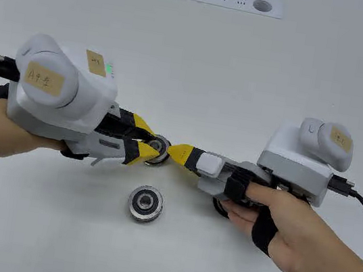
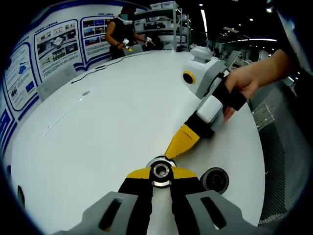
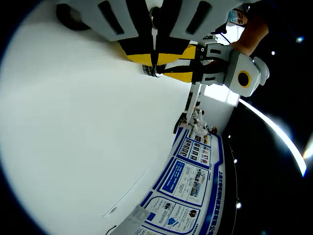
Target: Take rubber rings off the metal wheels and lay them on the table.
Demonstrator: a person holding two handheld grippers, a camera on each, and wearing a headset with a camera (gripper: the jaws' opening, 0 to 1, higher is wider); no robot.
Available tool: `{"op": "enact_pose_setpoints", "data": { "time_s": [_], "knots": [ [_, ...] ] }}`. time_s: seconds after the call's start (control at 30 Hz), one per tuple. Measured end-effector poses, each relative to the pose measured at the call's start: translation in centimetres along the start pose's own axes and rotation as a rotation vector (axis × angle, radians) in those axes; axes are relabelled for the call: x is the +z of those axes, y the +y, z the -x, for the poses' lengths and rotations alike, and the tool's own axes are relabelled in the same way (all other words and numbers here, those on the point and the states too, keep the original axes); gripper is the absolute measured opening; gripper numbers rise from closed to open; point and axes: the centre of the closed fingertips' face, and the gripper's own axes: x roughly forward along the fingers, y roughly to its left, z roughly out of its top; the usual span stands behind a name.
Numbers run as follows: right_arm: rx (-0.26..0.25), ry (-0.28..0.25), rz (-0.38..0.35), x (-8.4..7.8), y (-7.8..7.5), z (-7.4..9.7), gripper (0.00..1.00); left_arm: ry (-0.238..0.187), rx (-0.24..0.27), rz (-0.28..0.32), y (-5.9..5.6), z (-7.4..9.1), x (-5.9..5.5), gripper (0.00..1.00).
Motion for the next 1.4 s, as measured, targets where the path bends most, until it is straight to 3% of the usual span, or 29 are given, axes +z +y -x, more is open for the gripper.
{"op": "enact_pose_setpoints", "data": {
  "time_s": [0.33, 0.6, 0.87, 1.4],
  "knots": [
    [-0.005, 0.006, -0.048, 0.02, -0.01, 0.06, 0.01, 0.003, 0.001, 0.002, -0.01, 0.01, -0.02, 0.13],
    [-0.018, 0.002, -0.011, 0.04, 0.47, 0.03, 0.01, 0.007, 0.0, -0.003, -0.03, 0.02, -0.04, 0.13],
    [-0.04, 0.02, 0.082, -0.06, 0.9, -0.29, 0.01, 0.01, 0.002, -0.01, -0.04, 0.0, -0.04, 0.13],
    [-0.058, 0.035, 0.167, 0.03, 0.71, -0.73, 0.01, 0.004, 0.009, -0.009, -0.04, 0.0, -0.07, 0.13]
  ]
}}
